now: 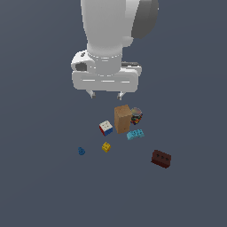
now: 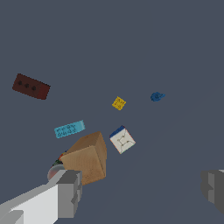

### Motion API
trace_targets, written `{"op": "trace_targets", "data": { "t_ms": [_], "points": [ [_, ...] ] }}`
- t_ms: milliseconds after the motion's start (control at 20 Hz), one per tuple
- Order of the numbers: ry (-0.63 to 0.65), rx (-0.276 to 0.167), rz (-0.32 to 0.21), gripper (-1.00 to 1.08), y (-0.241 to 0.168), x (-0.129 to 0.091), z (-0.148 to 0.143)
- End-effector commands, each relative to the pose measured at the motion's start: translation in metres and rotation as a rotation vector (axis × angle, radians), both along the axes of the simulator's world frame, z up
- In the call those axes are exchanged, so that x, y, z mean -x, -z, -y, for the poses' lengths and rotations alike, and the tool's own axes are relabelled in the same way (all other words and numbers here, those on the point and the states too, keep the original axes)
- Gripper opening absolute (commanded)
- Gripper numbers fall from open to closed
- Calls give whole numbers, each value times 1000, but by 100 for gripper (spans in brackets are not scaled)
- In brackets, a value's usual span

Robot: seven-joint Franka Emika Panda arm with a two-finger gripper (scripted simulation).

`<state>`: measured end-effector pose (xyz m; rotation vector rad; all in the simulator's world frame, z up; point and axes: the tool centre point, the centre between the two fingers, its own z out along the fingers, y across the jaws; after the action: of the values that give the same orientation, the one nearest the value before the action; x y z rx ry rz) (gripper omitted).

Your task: Pick up a designated object from a clutter of objects.

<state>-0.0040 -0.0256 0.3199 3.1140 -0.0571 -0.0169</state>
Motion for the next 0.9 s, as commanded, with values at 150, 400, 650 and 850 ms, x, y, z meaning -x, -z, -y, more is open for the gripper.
{"op": "trace_targets", "data": {
  "t_ms": [150, 400, 650, 850],
  "points": [
    [-5, 1, -2, 100, -1, 1, 1],
    [-28, 6, -9, 100, -3, 7, 6],
    [-34, 7, -11, 100, -3, 7, 7],
    [-32, 7, -11, 100, -3, 8, 7]
  ]
}}
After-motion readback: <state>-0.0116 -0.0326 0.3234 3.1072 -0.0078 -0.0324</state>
